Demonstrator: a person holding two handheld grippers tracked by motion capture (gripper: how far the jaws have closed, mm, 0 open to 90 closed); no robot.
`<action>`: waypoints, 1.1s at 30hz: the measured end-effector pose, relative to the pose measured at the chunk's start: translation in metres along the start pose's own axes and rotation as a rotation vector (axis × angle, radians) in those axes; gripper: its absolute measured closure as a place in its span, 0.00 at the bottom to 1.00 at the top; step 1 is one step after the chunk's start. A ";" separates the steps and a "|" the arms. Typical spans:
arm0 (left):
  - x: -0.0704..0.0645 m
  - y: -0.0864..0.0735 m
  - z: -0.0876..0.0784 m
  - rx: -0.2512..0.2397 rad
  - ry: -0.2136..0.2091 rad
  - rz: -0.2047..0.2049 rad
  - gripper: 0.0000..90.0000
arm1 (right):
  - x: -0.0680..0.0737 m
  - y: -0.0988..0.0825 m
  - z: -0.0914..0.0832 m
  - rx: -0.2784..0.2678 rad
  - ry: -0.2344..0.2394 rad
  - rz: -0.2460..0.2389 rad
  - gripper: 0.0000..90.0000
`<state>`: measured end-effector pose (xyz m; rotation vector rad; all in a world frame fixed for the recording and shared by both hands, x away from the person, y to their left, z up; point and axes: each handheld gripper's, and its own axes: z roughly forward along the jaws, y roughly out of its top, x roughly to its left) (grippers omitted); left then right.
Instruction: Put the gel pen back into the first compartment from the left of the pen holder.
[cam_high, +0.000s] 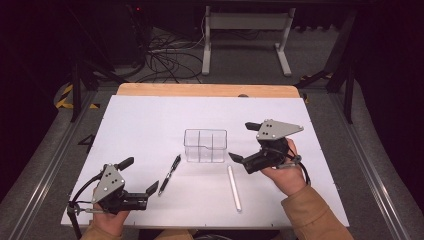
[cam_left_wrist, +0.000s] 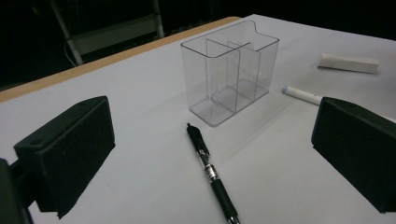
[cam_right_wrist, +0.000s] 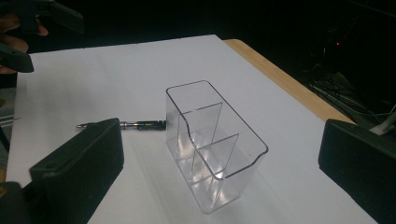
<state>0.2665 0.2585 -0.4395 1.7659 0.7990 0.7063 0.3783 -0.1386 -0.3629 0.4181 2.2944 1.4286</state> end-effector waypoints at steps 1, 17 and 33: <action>0.000 0.000 0.000 0.001 -0.006 -0.007 0.00 | 0.000 -0.001 -0.002 -0.003 -0.005 0.001 0.00; 0.005 0.002 0.001 0.022 -0.020 -0.053 0.00 | 0.013 -0.040 -0.042 -0.056 -0.112 0.076 0.00; 0.006 0.006 0.001 0.025 -0.030 -0.038 0.01 | 0.011 -0.079 -0.064 -0.057 -0.154 0.164 0.00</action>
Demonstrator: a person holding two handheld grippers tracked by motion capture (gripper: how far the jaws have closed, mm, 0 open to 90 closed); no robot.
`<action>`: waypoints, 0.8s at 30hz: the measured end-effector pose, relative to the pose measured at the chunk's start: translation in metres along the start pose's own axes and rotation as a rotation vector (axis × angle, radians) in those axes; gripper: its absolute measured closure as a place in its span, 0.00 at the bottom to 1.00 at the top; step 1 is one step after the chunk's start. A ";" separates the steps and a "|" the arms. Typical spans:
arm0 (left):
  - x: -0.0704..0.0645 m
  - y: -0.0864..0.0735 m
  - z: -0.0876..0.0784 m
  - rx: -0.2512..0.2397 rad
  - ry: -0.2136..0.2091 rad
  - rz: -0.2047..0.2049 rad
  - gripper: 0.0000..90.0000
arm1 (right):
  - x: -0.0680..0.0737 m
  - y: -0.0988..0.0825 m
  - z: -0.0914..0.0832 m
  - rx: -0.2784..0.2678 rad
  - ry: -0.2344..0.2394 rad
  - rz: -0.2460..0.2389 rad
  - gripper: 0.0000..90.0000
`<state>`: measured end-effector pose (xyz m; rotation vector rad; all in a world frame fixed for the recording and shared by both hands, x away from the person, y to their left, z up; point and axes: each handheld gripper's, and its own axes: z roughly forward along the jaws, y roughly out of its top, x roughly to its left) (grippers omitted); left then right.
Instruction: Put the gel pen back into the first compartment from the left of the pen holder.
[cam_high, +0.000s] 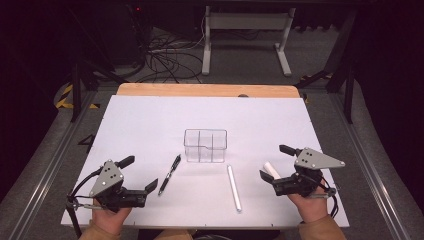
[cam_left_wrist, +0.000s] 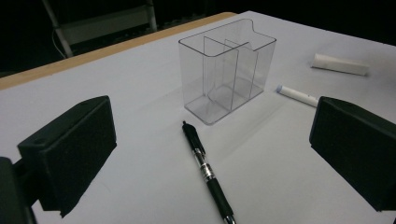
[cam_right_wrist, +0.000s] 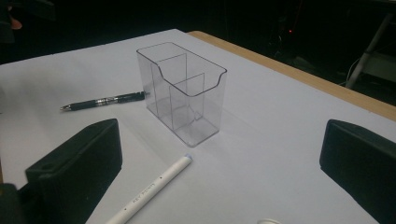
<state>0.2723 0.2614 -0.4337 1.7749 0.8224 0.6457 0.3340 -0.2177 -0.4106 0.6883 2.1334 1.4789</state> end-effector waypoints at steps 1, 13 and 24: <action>0.000 0.001 0.000 -0.001 0.001 -0.001 0.01 | -0.001 -0.002 0.000 -0.007 -0.004 0.005 0.00; -0.001 0.010 0.013 0.136 0.008 -0.017 0.09 | -0.002 -0.007 -0.010 -0.028 0.011 0.011 0.05; 0.001 0.012 0.037 0.308 -0.022 -0.049 0.17 | 0.003 -0.005 -0.007 0.001 0.007 -0.041 0.08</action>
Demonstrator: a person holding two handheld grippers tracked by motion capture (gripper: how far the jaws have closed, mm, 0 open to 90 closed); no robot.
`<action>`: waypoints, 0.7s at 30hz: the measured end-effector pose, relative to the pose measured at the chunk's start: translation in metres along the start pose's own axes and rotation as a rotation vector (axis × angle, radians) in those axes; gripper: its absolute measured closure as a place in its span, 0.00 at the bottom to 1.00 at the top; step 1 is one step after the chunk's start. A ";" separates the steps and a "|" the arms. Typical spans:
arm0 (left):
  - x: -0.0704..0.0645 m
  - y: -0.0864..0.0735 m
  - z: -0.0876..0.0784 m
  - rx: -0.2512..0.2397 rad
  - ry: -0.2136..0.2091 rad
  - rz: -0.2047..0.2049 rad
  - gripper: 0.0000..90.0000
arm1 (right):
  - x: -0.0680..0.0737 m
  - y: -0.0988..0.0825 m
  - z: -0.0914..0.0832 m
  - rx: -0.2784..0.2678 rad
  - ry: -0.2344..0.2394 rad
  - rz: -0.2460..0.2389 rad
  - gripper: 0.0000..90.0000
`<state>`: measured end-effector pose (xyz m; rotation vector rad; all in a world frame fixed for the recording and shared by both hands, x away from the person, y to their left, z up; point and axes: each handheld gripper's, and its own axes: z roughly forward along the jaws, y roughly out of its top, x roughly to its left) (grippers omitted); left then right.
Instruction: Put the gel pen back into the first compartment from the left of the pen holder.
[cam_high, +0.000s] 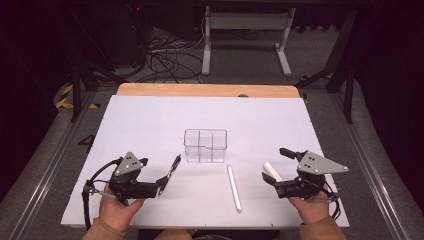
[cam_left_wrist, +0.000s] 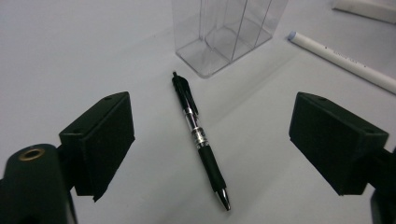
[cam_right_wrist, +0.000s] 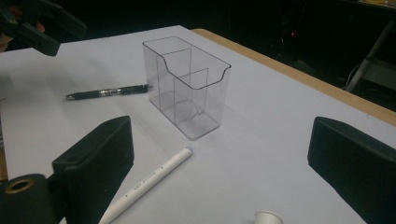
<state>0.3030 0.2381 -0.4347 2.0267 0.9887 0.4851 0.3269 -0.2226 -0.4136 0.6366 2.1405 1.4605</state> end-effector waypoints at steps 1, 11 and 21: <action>0.000 0.001 0.002 0.013 -0.003 -0.001 0.18 | 0.001 0.000 0.001 0.006 0.001 -0.009 0.08; -0.005 0.003 0.021 0.125 -0.038 0.023 0.32 | 0.002 0.000 0.005 0.024 0.026 -0.023 0.09; -0.009 0.001 0.039 0.228 -0.009 0.025 0.39 | 0.004 0.000 0.006 0.025 0.043 -0.039 0.09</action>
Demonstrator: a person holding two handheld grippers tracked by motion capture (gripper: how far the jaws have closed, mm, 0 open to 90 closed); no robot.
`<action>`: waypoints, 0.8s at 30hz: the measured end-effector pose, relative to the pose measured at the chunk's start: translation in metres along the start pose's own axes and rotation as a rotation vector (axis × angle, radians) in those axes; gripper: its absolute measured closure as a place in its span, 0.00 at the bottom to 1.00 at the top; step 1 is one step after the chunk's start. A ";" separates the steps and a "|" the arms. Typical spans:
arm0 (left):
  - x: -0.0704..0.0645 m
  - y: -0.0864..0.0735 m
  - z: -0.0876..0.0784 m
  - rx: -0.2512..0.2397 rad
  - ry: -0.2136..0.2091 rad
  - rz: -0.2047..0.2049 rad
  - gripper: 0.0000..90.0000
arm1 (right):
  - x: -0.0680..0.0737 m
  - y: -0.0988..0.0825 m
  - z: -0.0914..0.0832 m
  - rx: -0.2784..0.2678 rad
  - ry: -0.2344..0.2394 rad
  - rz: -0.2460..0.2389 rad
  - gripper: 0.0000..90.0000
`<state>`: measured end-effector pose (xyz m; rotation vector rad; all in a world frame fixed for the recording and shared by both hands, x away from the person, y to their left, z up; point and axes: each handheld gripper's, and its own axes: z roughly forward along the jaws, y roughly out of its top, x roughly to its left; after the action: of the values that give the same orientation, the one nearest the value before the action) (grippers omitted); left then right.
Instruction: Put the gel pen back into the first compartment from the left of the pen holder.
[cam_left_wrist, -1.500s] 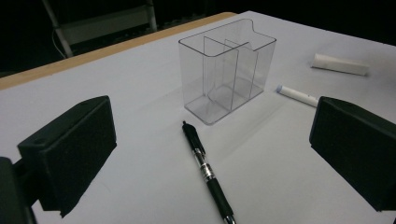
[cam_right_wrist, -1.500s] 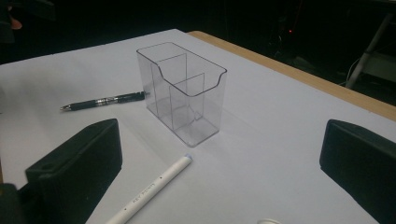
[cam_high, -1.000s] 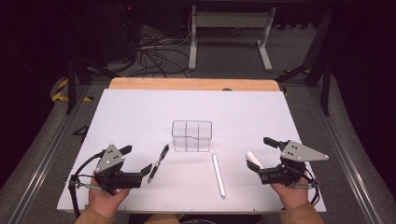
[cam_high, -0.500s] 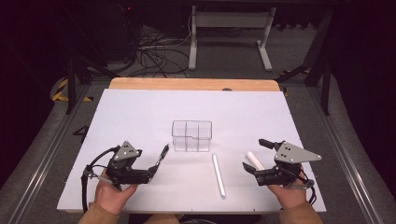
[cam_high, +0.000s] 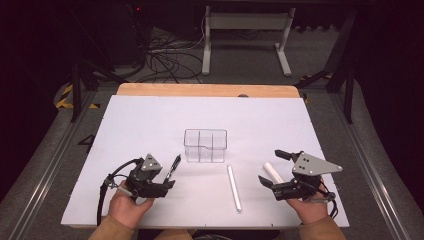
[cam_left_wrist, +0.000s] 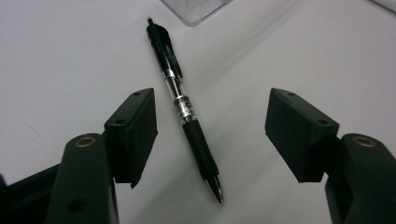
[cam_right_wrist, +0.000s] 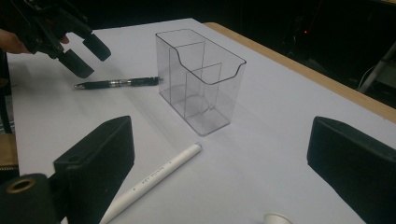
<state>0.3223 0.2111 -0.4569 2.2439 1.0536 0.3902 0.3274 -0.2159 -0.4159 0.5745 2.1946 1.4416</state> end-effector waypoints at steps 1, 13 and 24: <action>0.001 0.000 0.001 0.010 -0.001 0.006 0.41 | 0.000 0.000 0.000 0.001 0.000 0.001 0.09; 0.000 -0.002 0.011 0.108 0.025 -0.033 0.59 | 0.001 0.000 0.002 0.008 0.004 -0.006 0.09; 0.000 -0.006 0.016 0.148 0.041 -0.050 0.69 | 0.002 0.000 0.002 0.014 0.007 -0.013 0.09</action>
<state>0.3268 0.2073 -0.4724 2.3420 1.1931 0.3489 0.3267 -0.2128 -0.4167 0.5599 2.2110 1.4250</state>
